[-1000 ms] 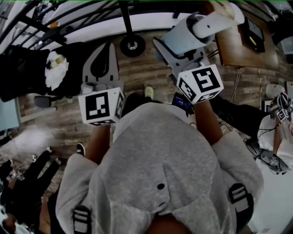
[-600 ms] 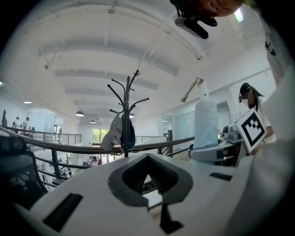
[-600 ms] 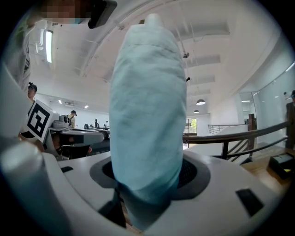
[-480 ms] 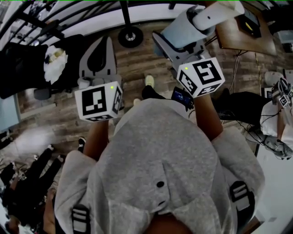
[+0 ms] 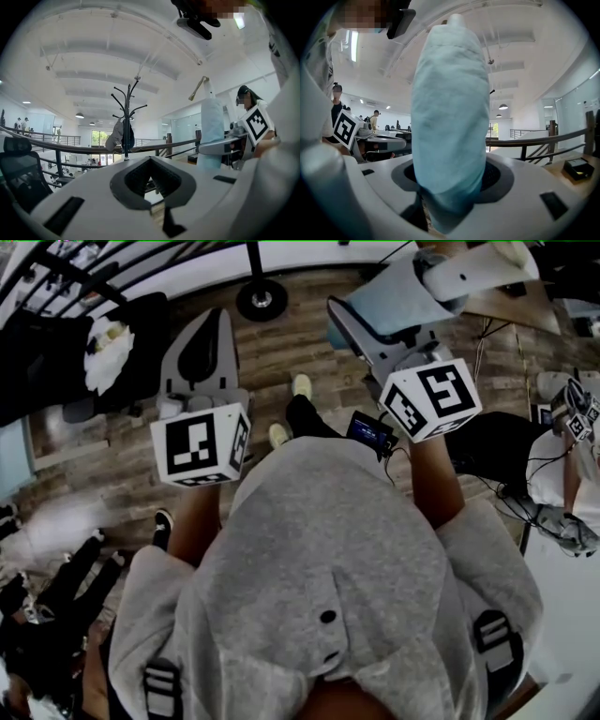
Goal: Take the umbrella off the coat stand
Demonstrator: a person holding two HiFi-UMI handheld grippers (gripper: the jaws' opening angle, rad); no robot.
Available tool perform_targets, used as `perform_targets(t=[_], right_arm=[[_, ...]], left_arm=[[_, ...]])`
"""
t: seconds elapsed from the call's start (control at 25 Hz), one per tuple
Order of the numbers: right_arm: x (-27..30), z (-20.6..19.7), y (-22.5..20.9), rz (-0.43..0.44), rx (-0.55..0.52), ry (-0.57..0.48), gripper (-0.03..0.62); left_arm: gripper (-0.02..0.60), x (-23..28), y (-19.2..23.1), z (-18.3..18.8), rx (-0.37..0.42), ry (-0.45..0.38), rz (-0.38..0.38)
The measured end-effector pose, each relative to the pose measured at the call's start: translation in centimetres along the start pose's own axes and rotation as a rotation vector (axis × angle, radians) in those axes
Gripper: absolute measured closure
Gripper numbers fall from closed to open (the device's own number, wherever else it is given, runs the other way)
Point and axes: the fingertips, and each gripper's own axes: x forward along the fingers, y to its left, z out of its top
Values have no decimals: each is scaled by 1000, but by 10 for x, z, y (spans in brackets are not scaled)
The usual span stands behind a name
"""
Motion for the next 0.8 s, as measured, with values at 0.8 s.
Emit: perform_targets(t=[0.8], right_arm=[[-101,-4,-79,40,70,19,315]], left_arm=[[571,13,-128,18,10,59,33]])
